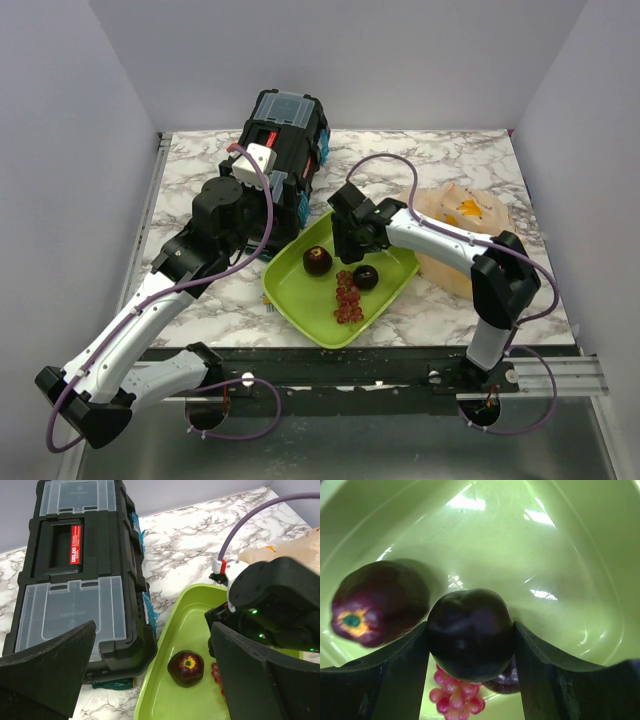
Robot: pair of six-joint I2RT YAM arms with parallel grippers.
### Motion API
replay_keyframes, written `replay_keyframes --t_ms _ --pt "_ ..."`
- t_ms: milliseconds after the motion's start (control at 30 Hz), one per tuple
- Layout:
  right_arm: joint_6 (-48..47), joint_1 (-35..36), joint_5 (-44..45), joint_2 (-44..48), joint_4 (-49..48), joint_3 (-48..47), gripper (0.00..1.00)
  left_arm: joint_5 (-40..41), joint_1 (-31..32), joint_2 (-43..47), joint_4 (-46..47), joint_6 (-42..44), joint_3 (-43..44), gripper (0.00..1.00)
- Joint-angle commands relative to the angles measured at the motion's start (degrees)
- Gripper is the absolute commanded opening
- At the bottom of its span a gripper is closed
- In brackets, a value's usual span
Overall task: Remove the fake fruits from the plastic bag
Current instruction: Place the fake fruit in the bin.
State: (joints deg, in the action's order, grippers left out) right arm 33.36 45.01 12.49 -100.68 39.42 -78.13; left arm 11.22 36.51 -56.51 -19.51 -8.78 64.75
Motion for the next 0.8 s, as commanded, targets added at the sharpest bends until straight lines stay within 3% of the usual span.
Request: replay_keyframes --t_ms 0,633,767 --pt "-0.40 0.78 4.50 -3.41 1.56 -1.83 0.18 1.87 0.26 0.17 -0.39 0.77 0.11 0.97" --pt "-1.07 0.89 3.08 -6.72 -2.07 1.58 0.57 1.25 0.23 -0.10 -0.21 0.69 -0.24 0.97" --pt "-1.26 1.13 3.36 -6.23 -2.05 2.01 0.72 0.86 0.29 -0.06 -0.21 0.68 -0.25 0.97"
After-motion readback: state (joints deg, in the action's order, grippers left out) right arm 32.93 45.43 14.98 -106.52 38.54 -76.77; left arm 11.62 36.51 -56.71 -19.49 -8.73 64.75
